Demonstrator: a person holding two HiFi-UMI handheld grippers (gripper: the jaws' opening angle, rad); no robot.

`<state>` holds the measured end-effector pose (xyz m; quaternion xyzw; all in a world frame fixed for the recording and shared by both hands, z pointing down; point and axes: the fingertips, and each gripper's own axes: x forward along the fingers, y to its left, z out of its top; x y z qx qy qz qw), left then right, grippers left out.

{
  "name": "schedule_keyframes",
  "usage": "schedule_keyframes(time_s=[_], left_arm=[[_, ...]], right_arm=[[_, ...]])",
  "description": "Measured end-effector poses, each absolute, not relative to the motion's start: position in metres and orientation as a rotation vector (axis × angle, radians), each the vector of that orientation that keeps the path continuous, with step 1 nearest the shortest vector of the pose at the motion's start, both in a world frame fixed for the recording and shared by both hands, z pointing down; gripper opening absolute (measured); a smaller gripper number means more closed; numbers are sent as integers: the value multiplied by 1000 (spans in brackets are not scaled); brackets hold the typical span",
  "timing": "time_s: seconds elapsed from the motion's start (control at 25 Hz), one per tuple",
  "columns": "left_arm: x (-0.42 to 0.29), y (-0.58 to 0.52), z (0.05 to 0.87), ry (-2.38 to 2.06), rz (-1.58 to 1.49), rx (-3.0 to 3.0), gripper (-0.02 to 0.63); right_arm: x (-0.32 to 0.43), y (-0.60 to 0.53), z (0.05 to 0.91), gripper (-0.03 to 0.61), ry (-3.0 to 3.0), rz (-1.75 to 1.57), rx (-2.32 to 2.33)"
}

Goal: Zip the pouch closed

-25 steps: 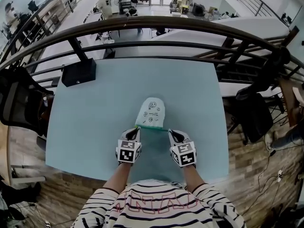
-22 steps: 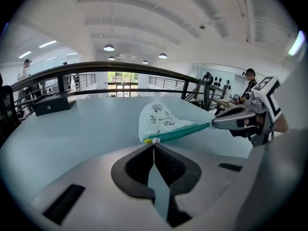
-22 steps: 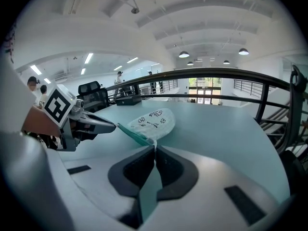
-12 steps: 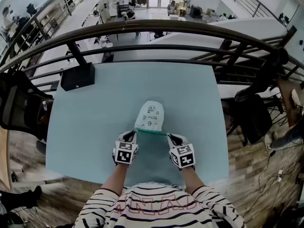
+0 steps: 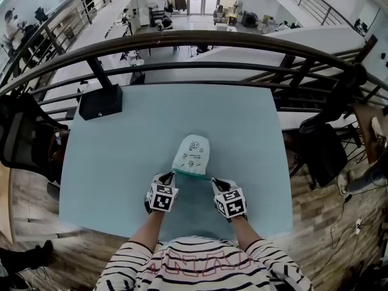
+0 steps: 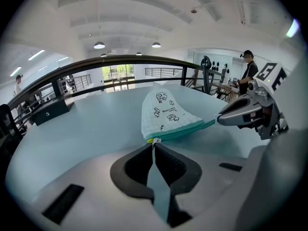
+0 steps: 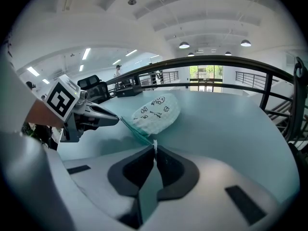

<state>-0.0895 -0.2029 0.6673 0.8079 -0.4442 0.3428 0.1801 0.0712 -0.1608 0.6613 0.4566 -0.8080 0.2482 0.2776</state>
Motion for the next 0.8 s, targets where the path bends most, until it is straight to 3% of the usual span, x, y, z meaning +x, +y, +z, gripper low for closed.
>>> schedule_keyframes(time_s=[0.28, 0.8], left_arm=[[-96, -191, 677, -1223, 1004, 2242, 28], [-115, -178, 628, -1311, 802, 2290, 28]], right_arm=[[74, -150, 673, 38, -2124, 741, 1259], [70, -134, 633, 37, -2225, 813, 1430]])
